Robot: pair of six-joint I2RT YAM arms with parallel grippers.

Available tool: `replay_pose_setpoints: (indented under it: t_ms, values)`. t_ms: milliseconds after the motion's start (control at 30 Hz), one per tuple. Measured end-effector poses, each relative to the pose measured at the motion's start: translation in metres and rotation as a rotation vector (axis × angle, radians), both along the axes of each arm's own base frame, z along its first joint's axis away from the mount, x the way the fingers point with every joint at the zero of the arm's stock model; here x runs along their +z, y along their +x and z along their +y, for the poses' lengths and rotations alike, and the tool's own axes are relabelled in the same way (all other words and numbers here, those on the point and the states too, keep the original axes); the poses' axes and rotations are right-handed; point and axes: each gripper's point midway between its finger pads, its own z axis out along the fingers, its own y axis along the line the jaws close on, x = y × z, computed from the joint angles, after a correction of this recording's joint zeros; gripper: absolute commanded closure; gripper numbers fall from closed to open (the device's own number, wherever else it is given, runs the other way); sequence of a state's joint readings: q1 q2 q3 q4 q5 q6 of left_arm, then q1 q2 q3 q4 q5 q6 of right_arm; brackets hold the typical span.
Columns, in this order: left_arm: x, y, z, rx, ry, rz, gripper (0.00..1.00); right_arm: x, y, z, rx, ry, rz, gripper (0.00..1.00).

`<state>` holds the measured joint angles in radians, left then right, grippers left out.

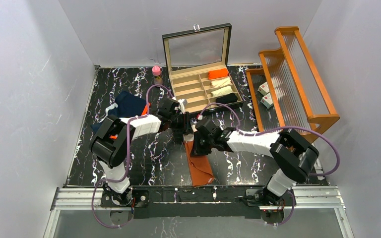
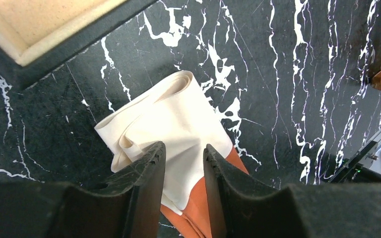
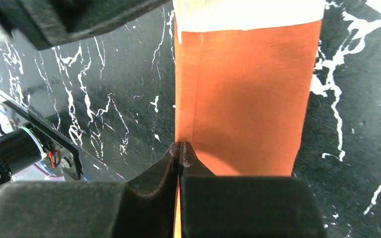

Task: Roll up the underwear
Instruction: Fold the underwear at the center of the board.

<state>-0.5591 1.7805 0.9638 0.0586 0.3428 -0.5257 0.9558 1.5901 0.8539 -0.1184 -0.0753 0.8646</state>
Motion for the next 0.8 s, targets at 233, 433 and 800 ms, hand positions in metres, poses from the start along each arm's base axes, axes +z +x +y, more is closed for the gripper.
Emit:
replay_pose_setpoints:
  t_ms: [233, 433, 800]
  values:
    - [-0.004, 0.003, 0.005, 0.005, 0.032, -0.022, 0.73, -0.023, -0.008, -0.002, 0.024, -0.039, 0.060, 0.92]
    - [-0.003, 0.005, 0.005, 0.012, 0.031, -0.032, 0.67, -0.021, -0.009, -0.004, 0.040, -0.045, 0.046, 0.89]
    - [0.043, 0.016, 0.010, 0.089, 0.000, -0.127, 0.43, 0.032, -0.007, -0.002, 0.076, 0.056, -0.056, 0.73]
